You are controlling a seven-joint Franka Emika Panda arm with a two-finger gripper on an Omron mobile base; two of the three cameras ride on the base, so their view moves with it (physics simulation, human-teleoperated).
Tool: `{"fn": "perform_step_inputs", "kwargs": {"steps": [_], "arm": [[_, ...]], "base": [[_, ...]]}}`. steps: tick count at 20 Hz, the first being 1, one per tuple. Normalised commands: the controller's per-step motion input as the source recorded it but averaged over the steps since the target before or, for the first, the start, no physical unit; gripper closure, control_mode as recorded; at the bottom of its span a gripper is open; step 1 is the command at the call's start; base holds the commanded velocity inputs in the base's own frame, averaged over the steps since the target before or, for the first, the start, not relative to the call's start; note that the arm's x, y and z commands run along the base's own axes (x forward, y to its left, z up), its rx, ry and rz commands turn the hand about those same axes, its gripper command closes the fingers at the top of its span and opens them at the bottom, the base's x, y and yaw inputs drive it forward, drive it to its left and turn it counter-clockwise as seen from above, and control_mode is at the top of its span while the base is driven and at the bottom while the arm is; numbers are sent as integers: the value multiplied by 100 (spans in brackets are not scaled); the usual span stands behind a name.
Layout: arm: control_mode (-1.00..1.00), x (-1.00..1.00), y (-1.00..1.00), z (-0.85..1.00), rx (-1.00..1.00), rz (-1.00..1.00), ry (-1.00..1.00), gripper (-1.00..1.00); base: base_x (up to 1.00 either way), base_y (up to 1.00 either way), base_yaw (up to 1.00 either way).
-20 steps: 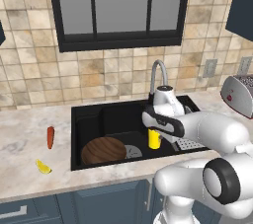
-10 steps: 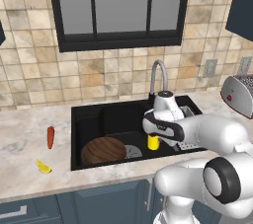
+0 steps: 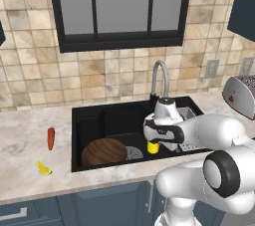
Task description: Remove the carrot and lemon wedge from the sink. Then move the bowl and cup from the counter to the sink for washing.
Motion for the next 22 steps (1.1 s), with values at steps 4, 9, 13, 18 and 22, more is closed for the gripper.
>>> {"fn": "perform_step_inputs", "kwargs": {"steps": [4, 9, 13, 18, 22], "arm": [[-100, 18, 3, -13, 0, 3, 0, 100], [-100, 23, 7, -12, 0, 3, 0, 100], [-100, 21, 6, -11, 0, 2, 0, 100], [-100, 16, 7, -15, 0, 2, 0, 100], [-100, 16, 4, -19, 0, 1, 0, 100]], "base": [[0, 0, 0], [0, 0, 0], [0, 0, 0], [0, 0, 0], [0, 0, 0]]}}
